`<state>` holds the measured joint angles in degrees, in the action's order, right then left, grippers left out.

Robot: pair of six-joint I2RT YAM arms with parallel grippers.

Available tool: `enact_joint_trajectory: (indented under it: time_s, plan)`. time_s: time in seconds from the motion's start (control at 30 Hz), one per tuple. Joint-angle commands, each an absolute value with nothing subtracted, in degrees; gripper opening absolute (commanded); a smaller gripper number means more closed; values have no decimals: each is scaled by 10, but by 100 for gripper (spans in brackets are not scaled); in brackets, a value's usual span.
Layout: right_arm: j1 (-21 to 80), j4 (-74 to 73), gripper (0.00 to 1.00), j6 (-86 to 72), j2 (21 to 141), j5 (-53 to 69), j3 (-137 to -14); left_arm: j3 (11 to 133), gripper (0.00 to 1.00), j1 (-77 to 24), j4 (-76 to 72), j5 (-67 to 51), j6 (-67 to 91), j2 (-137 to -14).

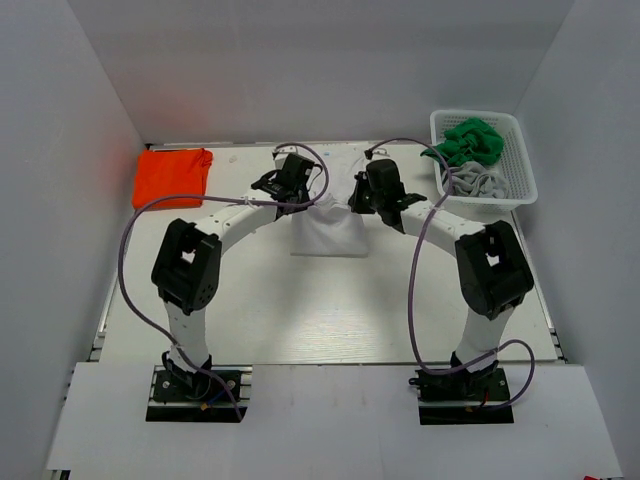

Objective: Fold and stack the t-shirts

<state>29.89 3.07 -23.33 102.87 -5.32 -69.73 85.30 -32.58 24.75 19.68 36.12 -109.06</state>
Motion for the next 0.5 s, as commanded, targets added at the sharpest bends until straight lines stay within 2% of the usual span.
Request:
enact_joint_trajectory:
  time_s: [0.0,0.1,0.13,0.17,0.2,0.23,0.27,0.3,0.4,0.47]
  plan:
    - [282,47,0,-228,1064,-33,-745,882,0,-303,237,186,349,-1106]
    - [272,39,0,-239,1103,-18,-779,911,0,-287,236,159,349,-1140]
    - [268,40,8,-238,1108,-5,-799,920,24,-287,236,152,341,-1150]
    - [260,41,26,-234,1120,-6,-805,928,46,-281,236,144,329,-1158]
    - [260,45,55,-231,1125,-5,-809,939,74,-275,223,130,321,-1166]
    - [257,50,73,-231,1128,13,-819,940,97,-275,222,130,321,-1172]
    - [252,53,85,-231,1127,12,-823,945,100,-268,214,124,308,-1172]
    - [252,54,90,-229,1122,14,-824,950,100,-263,214,124,308,-1172]
    - [250,55,90,-230,1100,9,-811,961,100,-258,230,129,308,-1156]
    - [250,52,90,-231,1086,11,-775,926,100,-258,236,121,302,-1128]
